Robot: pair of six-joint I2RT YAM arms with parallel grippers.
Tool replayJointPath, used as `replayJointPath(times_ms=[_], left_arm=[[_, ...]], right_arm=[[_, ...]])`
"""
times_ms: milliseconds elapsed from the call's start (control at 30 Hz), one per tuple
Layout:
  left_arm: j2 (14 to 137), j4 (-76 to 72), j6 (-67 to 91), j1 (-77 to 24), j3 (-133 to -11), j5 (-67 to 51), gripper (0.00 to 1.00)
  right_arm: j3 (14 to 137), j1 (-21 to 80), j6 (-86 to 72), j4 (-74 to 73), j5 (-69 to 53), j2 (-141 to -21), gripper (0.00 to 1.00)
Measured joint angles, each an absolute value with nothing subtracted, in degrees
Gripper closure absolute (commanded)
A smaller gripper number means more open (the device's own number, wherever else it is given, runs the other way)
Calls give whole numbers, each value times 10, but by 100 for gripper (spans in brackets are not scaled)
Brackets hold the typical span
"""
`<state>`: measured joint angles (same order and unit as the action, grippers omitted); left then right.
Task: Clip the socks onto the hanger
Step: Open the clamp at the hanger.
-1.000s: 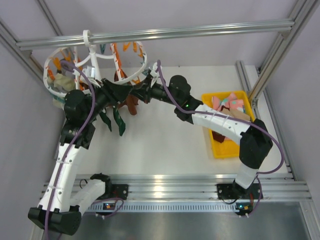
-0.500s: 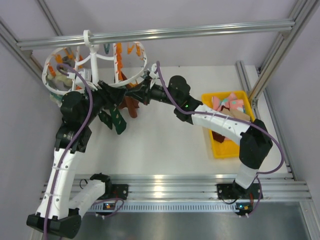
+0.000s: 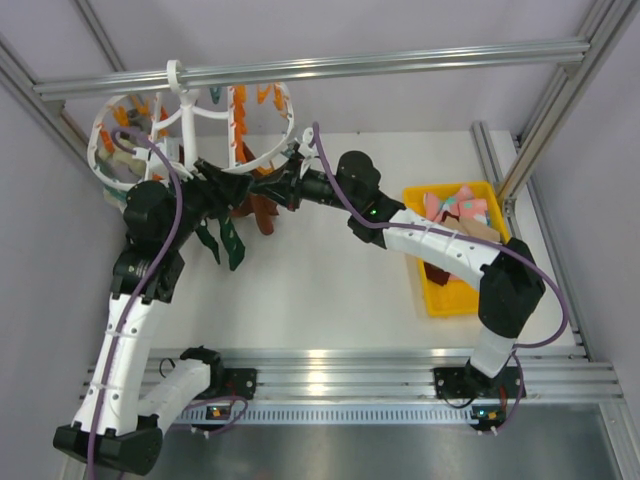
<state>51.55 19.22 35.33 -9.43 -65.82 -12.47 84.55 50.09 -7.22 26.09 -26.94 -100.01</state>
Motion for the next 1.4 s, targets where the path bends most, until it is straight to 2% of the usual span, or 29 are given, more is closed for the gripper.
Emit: replayJointPath(times_ms=[500, 1000, 1267, 1400], left_arm=[[531, 191, 385, -109, -658, -91, 45], [533, 146, 394, -122, -626, -56, 43], [524, 101, 390, -130, -596, -35, 48], [524, 96, 391, -132, -594, -33, 45]], right_arm=[[846, 501, -77, 258, -262, -1001, 100], [846, 501, -81, 256, -253, -1009, 100], [846, 501, -82, 256, -250, -1009, 100], [853, 501, -82, 252, -251, -1014, 100]])
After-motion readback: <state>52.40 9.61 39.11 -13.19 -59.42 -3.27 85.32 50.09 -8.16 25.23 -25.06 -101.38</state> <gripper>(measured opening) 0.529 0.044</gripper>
